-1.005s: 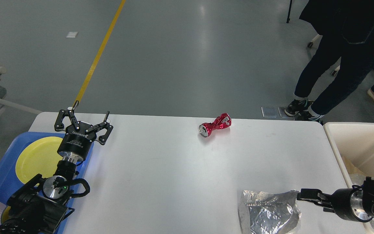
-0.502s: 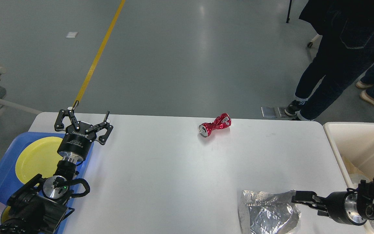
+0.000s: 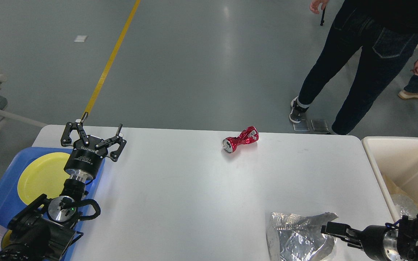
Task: Tidy desktop
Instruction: 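Reach down and grasp the crumpled foil sheet with the right gripper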
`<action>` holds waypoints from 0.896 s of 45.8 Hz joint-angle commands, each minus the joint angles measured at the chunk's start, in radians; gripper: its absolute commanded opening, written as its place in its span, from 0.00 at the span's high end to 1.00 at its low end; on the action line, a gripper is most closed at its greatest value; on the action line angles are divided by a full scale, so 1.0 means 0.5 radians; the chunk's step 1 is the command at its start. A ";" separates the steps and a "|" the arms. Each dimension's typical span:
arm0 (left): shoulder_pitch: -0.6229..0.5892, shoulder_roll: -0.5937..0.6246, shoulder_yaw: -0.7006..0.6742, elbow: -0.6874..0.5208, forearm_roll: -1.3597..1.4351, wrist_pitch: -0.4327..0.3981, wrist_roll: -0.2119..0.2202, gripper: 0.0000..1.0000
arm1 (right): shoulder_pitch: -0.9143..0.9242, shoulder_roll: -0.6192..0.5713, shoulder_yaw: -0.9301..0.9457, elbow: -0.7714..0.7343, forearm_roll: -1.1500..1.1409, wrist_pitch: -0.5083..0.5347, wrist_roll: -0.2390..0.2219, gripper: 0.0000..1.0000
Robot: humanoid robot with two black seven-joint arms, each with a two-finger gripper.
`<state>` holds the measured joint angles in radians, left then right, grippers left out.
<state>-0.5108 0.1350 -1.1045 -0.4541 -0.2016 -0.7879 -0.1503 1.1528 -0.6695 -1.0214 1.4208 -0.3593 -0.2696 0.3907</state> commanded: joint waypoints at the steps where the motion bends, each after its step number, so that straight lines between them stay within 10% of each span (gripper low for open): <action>1: 0.000 0.000 0.000 0.000 0.001 -0.001 0.000 0.00 | -0.063 0.035 -0.019 -0.004 0.001 -0.142 0.059 0.52; 5: 0.000 0.000 0.000 0.000 -0.002 -0.001 0.000 0.00 | -0.084 0.038 -0.037 -0.010 0.001 -0.197 0.059 0.58; 8: 0.000 0.000 0.000 0.000 0.001 0.002 0.000 0.00 | -0.087 0.038 -0.062 -0.019 -0.005 -0.206 0.059 1.00; 41: 0.000 0.000 0.000 0.000 -0.002 -0.001 0.000 0.00 | -0.060 -0.054 -0.132 -0.031 -0.015 -0.305 0.056 1.00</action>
<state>-0.5108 0.1350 -1.1042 -0.4541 -0.2017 -0.7874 -0.1503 1.1111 -0.6651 -1.0752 1.4057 -0.3668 -0.4217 0.4191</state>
